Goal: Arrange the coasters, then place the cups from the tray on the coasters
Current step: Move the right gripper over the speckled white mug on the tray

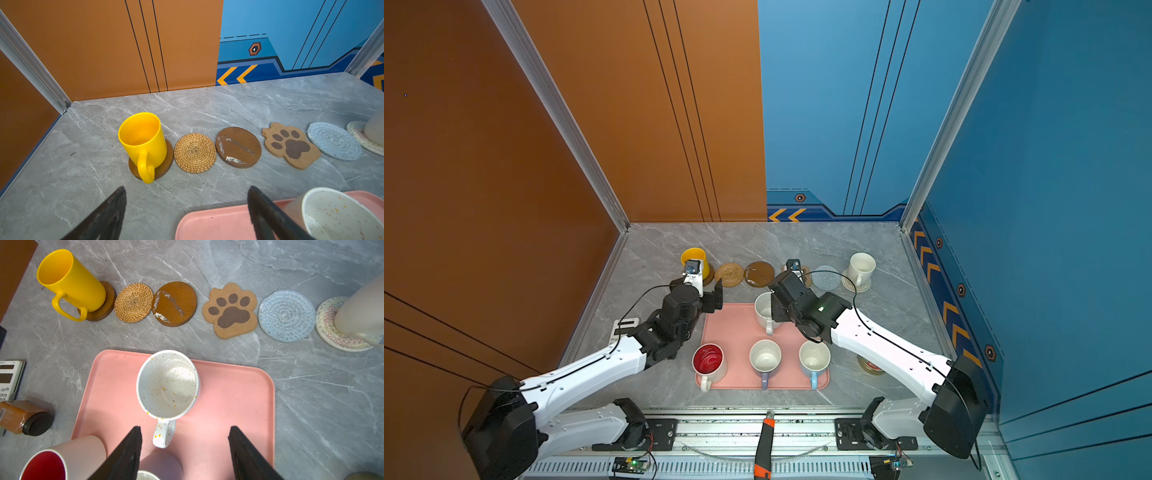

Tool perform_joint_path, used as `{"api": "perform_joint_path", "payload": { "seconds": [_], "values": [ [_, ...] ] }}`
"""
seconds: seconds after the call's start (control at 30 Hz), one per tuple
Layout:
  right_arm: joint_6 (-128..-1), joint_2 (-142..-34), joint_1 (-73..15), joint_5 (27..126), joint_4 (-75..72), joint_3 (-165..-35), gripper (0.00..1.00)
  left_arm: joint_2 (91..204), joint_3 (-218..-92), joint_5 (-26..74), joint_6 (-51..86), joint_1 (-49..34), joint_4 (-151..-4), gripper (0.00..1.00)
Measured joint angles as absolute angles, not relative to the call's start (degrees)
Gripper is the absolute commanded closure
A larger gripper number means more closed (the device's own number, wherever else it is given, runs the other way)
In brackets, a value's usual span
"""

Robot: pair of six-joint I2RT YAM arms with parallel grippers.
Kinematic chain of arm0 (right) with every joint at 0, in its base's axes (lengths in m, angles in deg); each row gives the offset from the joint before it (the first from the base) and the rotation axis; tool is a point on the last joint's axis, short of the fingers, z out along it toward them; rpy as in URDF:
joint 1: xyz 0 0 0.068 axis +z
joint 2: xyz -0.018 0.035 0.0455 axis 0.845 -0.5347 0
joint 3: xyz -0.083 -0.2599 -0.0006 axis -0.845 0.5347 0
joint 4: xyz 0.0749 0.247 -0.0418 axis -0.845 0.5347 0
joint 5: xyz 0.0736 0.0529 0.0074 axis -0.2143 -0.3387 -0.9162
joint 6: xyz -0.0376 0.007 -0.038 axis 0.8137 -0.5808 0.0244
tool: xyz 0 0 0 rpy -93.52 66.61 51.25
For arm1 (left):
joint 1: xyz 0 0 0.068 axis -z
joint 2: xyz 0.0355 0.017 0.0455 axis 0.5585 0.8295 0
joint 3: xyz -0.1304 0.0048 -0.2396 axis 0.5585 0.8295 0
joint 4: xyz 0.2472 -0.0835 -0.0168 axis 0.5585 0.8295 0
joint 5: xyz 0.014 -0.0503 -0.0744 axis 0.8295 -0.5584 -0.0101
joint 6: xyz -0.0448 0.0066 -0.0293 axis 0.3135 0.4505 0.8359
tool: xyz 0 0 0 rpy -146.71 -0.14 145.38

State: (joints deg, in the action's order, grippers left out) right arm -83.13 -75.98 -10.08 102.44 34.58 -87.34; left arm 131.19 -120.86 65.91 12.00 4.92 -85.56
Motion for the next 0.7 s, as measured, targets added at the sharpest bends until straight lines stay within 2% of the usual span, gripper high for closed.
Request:
{"api": "perform_joint_path", "payload": {
  "seconds": [0.37, 0.7],
  "values": [
    [-87.11, -76.44, -6.52, 102.63, 35.26, -87.34, 0.33, 128.86, -119.28, 62.67, 13.97, 2.06, -85.58, 0.00],
    [-89.69, -81.68, -3.26, 101.23, 35.23, -87.31, 0.33, 127.44, -118.19, 58.30, 15.74, -0.34, -85.65, 0.02]
  ]
}}
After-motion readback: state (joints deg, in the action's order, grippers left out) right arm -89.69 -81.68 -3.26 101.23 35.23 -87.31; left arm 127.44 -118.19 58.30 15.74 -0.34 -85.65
